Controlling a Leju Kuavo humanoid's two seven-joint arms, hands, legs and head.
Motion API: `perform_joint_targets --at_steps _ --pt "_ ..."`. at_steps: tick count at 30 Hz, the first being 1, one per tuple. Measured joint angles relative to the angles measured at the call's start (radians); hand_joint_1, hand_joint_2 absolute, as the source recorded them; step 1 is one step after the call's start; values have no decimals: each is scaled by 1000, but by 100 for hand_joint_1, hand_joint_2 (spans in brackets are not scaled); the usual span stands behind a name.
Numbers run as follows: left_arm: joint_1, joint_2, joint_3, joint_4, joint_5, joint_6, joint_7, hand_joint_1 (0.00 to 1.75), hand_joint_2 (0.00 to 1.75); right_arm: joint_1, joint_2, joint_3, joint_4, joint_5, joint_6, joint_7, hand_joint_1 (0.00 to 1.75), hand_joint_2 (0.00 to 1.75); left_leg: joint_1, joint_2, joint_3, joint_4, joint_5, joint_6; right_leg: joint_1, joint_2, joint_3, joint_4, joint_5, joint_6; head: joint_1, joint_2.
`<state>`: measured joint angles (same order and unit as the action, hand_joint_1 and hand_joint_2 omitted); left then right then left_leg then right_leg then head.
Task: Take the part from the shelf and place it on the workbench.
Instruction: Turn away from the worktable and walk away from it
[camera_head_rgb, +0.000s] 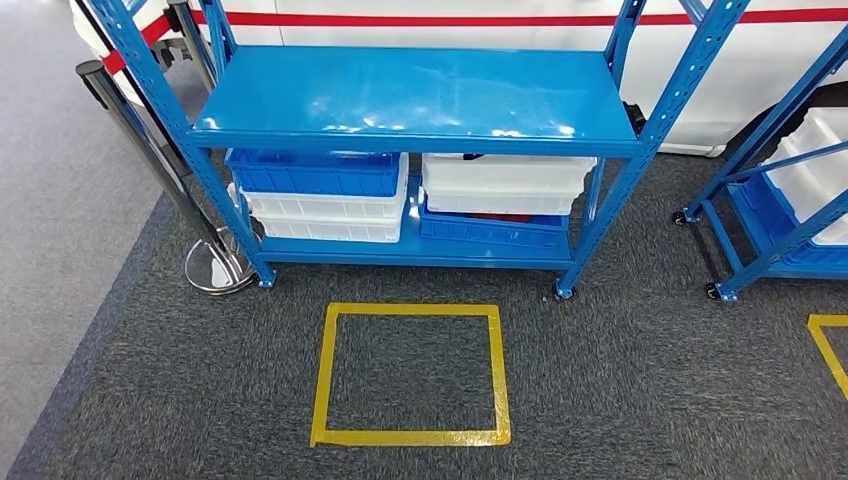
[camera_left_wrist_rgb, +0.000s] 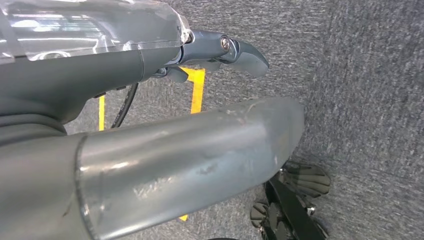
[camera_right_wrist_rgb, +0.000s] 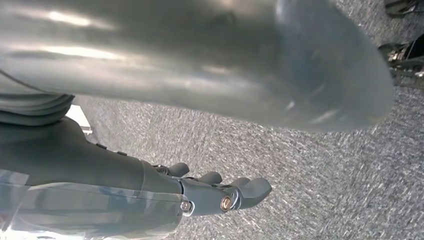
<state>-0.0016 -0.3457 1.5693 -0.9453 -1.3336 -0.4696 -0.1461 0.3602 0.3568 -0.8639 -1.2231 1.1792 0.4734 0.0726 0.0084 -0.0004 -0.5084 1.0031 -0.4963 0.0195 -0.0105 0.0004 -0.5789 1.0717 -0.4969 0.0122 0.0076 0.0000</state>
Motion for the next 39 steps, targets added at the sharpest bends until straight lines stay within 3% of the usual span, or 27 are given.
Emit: perform_joint_targets --at_steps 1,3,4,5,6,8,10,12,15,17,19,20,21,23,25,29,31,34,36,37,39 --pt "0 0 0 0 0 0 0 0 0 -1 0 -1 1 1 0 -1 0 0 2 1 5 -6 4 6 0 0 -18 40 -25 3 1 0" --pt "0 -1 0 0 0 0 0 0 0 -2 0 -4 3 3 0 -1 0 0 -2 1 8 -8 1 13 -1 1 -84 168 -86 5 2 0" --pt "0 -1 0 0 0 0 0 0 0 -3 0 -4 4 4 0 -1 0 0 -3 1 11 -8 -2 14 -2 1 -114 221 -101 7 2 0" --pt "0 -1 0 0 0 0 0 0 0 -3 0 -5 6 4 0 -1 0 0 -5 1 15 -8 -6 15 -2 0 -131 246 -97 8 2 0" --pt "0 -1 0 0 0 0 0 0 0 -3 0 -5 7 5 0 -1 0 0 -5 -1 21 -8 -12 14 -2 0 -128 229 -71 7 2 0" --pt "0 -1 0 0 0 0 0 0 0 -3 0 -5 8 7 0 -2 0 0 -6 -3 38 -7 -26 10 -2 1 -74 105 8 1 2 0" --pt "-2 -2 0 0 0 0 0 0 0 -5 0 -7 11 9 0 -4 0 0 -10 -5 49 -5 -43 1 2 1 -23 -3 43 -7 2 0" --pt "-3 -3 -1 0 0 0 0 0 0 -8 -1 -9 12 10 -1 -5 0 0 -13 -5 52 -6 -53 -9 6 2 -12 -25 33 -15 0 0" --pt "-5 -2 -3 0 -3 -2 0 0 0 -9 0 -12 14 17 0 -7 0 0 -11 -4 55 13 -72 -25 -1 2 5 -39 24 -30 -5 0" --pt "-4 -1 -3 0 -8 -4 -1 0 0 -11 0 -18 14 24 3 -9 0 0 -6 -3 6 116 -117 -36 -4 -1 23 -48 15 -38 -11 0" --pt "-3 -1 -3 0 -14 -6 -1 0 0 -13 0 -24 15 30 9 -12 0 0 1 -3 -82 253 -159 -45 -5 -2 39 -49 1 -40 -13 0" --pt "-2 -1 -3 0 -16 -6 -1 0 0 -14 0 -26 16 33 11 -13 0 0 3 -3 -113 287 -153 -48 -5 -2 48 -49 -7 -39 -14 0" --pt "-1 -1 -3 1 -18 -7 -1 0 0 -14 0 -28 16 35 12 -13 0 0 5 -3 -127 284 -126 -50 -6 -1 60 -49 -16 -37 -14 0" --pt "1 -1 -3 1 -19 -8 -1 0 0 -13 0 -31 18 37 14 -13 0 0 7 -2 -103 172 -27 -48 -8 0 88 -49 -36 -30 -14 0" --pt "2 -1 -2 1 -20 -10 -1 0 0 -15 0 -32 19 39 16 -13 0 0 1 0 -67 65 26 -38 -8 1 108 -51 -54 -18 -15 0" --pt "4 -1 -2 2 -27 -12 -2 0 0 -19 0 -33 21 41 20 -13 0 0 -3 -2 -39 19 13 -6 -6 0 123 -47 -54 7 -11 0" --pt "6 -2 -2 2 -27 -12 -2 0 0 -20 -1 -35 22 41 21 -13 0 0 -1 -4 -12 3 7 9 -7 -1 98 14 -65 13 -6 0" --pt "7 -3 -2 2 -27 -11 -2 0 0 -21 -1 -38 23 41 24 -13 0 0 -3 -4 16 -5 -12 21 -5 0 -27 189 -133 17 3 0" --pt "8 -3 -2 2 -28 -11 -2 0 0 -21 -1 -40 24 42 28 -13 0 0 -6 -6 35 -5 -31 22 -4 0 -88 230 -146 17 4 0" --pt "9 -3 -2 2 -28 -11 -2 0 0 -20 -1 -42 24 43 28 -13 0 0 -7 -7 49 -5 -42 21 -3 0 -95 203 -123 13 5 0" --pt "9 -4 -1 2 -28 -11 -2 0 0 -19 -1 -46 25 43 29 -13 0 0 -10 -7 80 -5 -66 18 3 0 -79 89 -24 0 7 0"
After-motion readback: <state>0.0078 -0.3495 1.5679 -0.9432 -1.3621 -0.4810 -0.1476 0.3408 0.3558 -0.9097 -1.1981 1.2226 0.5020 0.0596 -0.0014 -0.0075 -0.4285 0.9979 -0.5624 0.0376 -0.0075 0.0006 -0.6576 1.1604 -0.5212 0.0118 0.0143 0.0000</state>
